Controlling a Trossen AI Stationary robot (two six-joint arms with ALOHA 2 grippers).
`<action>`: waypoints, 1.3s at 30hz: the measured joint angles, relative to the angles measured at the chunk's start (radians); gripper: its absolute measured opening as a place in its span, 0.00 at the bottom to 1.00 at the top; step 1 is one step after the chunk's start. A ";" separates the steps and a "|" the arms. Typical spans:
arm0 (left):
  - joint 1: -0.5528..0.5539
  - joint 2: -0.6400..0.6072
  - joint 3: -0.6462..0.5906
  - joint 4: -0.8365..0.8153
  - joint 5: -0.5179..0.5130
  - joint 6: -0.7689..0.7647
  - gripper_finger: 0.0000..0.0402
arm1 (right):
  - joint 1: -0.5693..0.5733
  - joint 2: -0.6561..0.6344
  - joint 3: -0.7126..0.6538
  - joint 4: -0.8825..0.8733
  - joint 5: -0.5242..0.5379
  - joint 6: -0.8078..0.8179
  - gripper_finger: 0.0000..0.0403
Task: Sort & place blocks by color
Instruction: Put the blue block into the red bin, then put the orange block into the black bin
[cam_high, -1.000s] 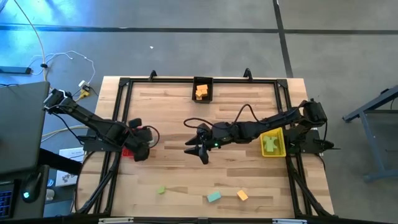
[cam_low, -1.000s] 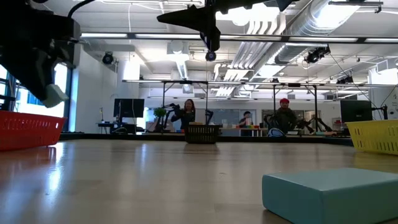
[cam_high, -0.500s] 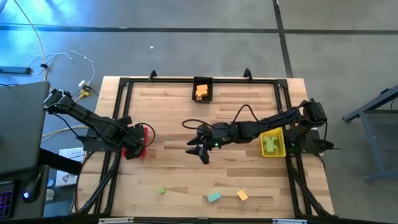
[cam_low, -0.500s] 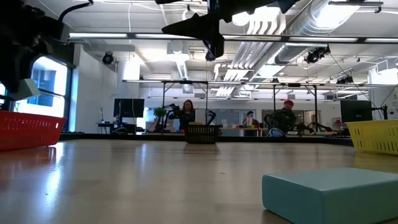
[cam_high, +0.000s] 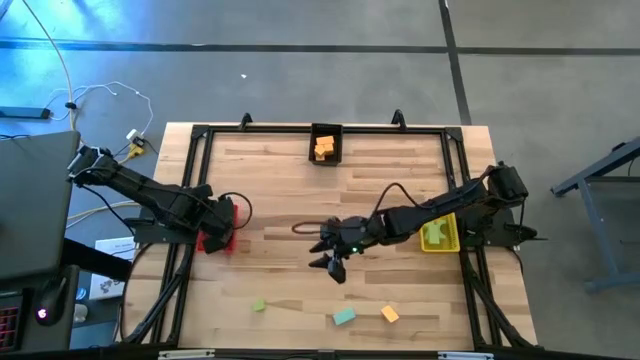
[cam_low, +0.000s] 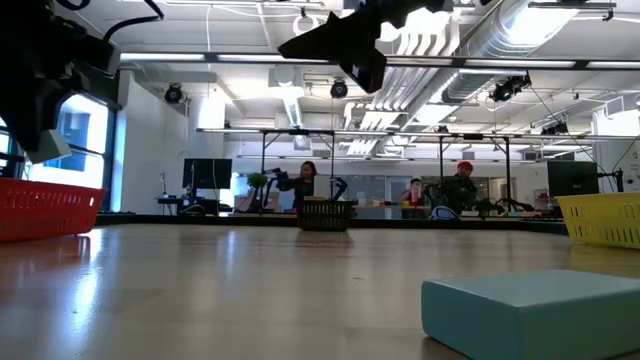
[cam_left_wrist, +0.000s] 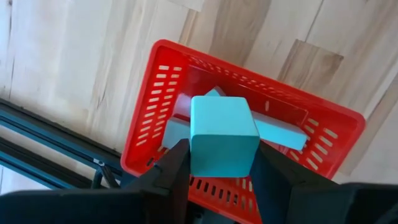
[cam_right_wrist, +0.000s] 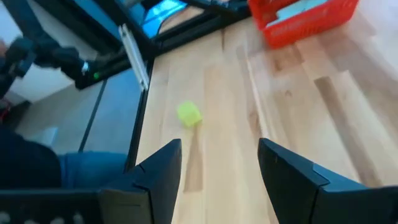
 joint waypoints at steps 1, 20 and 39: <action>0.012 0.000 0.000 0.000 0.000 0.009 0.29 | 0.009 0.000 0.000 -0.008 0.000 -0.003 0.49; 0.116 0.000 0.000 0.025 0.046 0.102 0.45 | 0.148 0.000 0.000 -0.097 0.040 -0.044 0.49; 0.118 0.000 0.001 0.239 0.158 0.151 0.45 | 0.275 0.002 0.050 -0.497 0.035 0.295 0.49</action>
